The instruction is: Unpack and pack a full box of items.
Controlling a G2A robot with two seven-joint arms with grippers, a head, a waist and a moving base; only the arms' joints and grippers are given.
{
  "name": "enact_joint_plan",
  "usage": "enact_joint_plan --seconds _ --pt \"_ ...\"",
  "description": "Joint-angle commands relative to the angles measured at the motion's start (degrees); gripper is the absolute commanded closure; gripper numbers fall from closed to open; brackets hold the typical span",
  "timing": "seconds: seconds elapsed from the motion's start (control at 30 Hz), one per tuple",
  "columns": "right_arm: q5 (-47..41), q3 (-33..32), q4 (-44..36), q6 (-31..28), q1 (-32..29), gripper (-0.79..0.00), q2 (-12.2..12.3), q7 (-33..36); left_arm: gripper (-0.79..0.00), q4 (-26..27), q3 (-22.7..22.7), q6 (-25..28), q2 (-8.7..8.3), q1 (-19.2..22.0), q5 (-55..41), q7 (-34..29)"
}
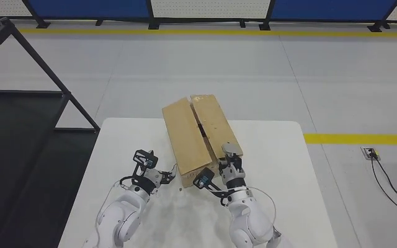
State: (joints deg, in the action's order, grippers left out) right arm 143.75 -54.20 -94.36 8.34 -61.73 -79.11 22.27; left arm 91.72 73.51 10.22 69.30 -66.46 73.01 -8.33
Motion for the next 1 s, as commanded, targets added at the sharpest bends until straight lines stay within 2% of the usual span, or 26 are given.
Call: enact_joint_plan --seconds 0.0,0.1,0.23,0.27,0.3,0.37,0.43,0.97 --pt "-0.1 0.0 0.3 -0.1 0.1 -0.299 -0.2 -0.1 -0.785 0.0 0.0 0.0 0.0 0.0 0.0 0.0" --pt "0.0 -0.1 0.9 -0.4 0.3 -0.286 -0.5 -0.3 -0.785 0.0 0.0 0.0 0.0 0.0 0.0 0.0" --pt "0.0 -0.2 1.6 -0.7 0.5 -0.163 -0.9 -0.6 -0.785 0.0 0.0 0.0 0.0 0.0 0.0 0.0" --pt "-0.1 -0.3 1.7 -0.8 0.6 -0.086 -0.9 -0.6 -0.785 0.0 0.0 0.0 0.0 0.0 0.0 0.0" --pt "0.0 -0.3 1.8 -1.0 0.6 -0.062 -1.0 -0.7 -0.785 0.0 0.0 0.0 0.0 0.0 0.0 0.0" --pt "0.1 -0.5 2.0 -1.1 0.7 -0.08 -1.2 -0.9 -0.785 0.0 0.0 0.0 0.0 0.0 0.0 0.0" --pt "0.0 -0.7 2.2 -1.2 0.7 0.0 -1.3 -1.1 -0.785 0.0 0.0 0.0 0.0 0.0 0.0 0.0" --pt "0.2 -3.3 1.8 -2.0 -0.7 0.0 -1.8 -5.1 -0.785 0.0 0.0 0.0 0.0 0.0 0.0 0.0"
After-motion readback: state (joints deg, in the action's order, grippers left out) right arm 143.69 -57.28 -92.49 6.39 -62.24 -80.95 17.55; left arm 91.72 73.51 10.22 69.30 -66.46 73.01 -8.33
